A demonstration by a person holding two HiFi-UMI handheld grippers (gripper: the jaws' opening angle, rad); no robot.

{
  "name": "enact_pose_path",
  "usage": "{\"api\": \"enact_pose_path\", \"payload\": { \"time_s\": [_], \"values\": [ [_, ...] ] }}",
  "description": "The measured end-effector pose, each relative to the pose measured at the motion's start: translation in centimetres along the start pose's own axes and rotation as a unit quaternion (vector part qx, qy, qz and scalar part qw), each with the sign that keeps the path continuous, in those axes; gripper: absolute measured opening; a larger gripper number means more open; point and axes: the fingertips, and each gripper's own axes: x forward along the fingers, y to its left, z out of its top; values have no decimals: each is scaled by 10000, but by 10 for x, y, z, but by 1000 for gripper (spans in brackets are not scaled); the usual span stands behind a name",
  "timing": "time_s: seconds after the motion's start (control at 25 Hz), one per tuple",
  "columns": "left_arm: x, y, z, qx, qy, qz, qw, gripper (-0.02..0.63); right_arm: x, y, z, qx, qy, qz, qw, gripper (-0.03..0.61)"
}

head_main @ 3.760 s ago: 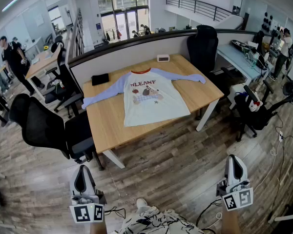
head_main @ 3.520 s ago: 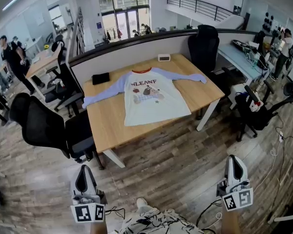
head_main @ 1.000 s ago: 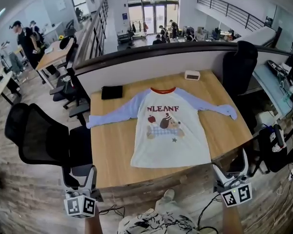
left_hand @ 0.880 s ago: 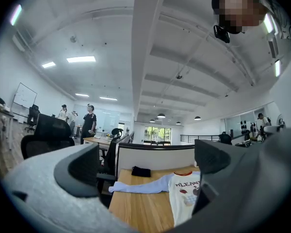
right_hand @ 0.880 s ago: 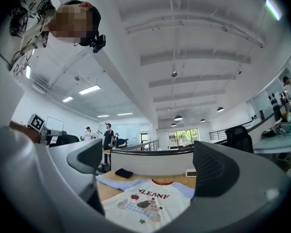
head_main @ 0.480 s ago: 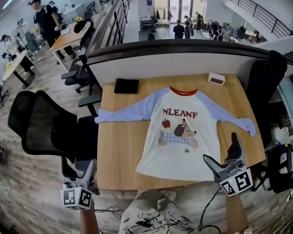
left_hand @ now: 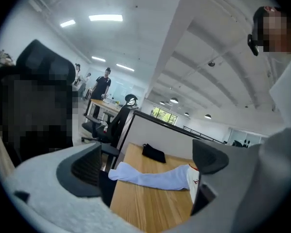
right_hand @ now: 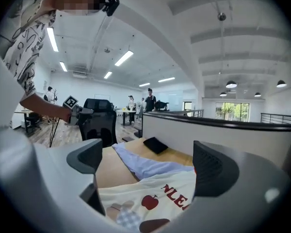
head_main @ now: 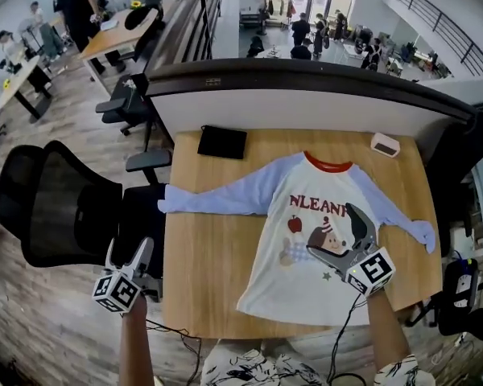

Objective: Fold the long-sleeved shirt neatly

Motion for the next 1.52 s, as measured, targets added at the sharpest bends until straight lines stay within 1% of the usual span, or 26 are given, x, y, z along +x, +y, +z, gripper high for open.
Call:
{"api": "enact_pose_path", "payload": {
  "time_s": [0.08, 0.16, 0.2, 0.32, 0.44, 0.52, 0.56, 0.6, 0.68, 0.72, 0.8, 0.88, 1.0, 1.04, 1.08, 1.12, 1.16, 1.24, 1.32, 1.4, 1.52],
  "values": [
    [29, 30, -9, -228, 153, -10, 9996, 572, 43, -7, -24, 58, 330, 231, 9992, 578],
    [60, 56, -22, -412, 339, -42, 9986, 572, 80, -17, -50, 64, 651, 359, 9972, 577],
    [74, 67, -30, -565, 408, -76, 9975, 572, 96, -23, -63, 55, 823, 394, 9958, 577],
    [112, 96, -55, -1118, 542, -187, 9921, 572, 136, -42, -100, 134, 1246, 370, 9914, 577],
    [144, 123, -78, -1386, 783, -118, 9872, 572, 170, -60, -129, 274, 1503, 276, 9879, 577],
    [161, 141, -95, -1654, 965, -103, 9814, 572, 188, -66, -149, 264, 1762, 354, 9834, 577],
    [170, 148, -105, -1912, 1030, -152, 9760, 570, 196, -67, -159, 264, 1894, 411, 9807, 575],
    [177, 151, -115, -2285, 1084, -248, 9672, 561, 202, -69, -169, 281, 2022, 470, 9778, 574],
    [190, 151, -137, -3061, 1227, -511, 9427, 523, 209, -71, -188, 306, 2297, 590, 9710, 571],
    [194, 151, -146, -3300, 1322, -634, 9325, 498, 211, -72, -196, 273, 2432, 638, 9675, 569],
    [203, 153, -160, -3617, 1466, -816, 9171, 440, 216, -75, -209, 149, 2613, 686, 9627, 568],
    [208, 158, -167, -3826, 1496, -919, 9071, 381, 221, -78, -216, 105, 2679, 688, 9609, 566],
    [212, 161, -173, -3959, 1485, -1058, 9000, 268, 223, -80, -228, 68, 2797, 702, 9575, 563],
    [212, 161, -173, -3972, 1482, -1084, 8992, 230, 222, -80, -231, 22, 2849, 708, 9559, 561],
    [211, 161, -173, -3966, 1466, -1087, 8996, 156, 222, -80, -234, -16, 2889, 715, 9547, 560],
    [211, 162, -171, -3925, 1428, -1058, 9024, 78, 222, -81, -236, -23, 2904, 728, 9541, 560],
    [210, 164, -168, -3842, 1366, -1010, 9075, 17, 224, -81, -238, 3, 2895, 749, 9542, 560],
    [209, 166, -157, -3613, 1189, -963, 9198, 8, 227, -79, -240, 101, 2844, 815, 9552, 560],
    [208, 161, -142, -3410, 987, -1005, 9294, 9, 228, -79, -241, 154, 2809, 893, 9554, 554],
    [207, 150, -127, -3210, 858, -1093, 9368, 8, 226, -80, -243, 149, 2824, 941, 9545, 554],
    [204, 115, -95, -2886, 695, -1344, 9454, 9, 224, -81, -243, 126, 2909, 979, 9516, 552]
  ]
}}
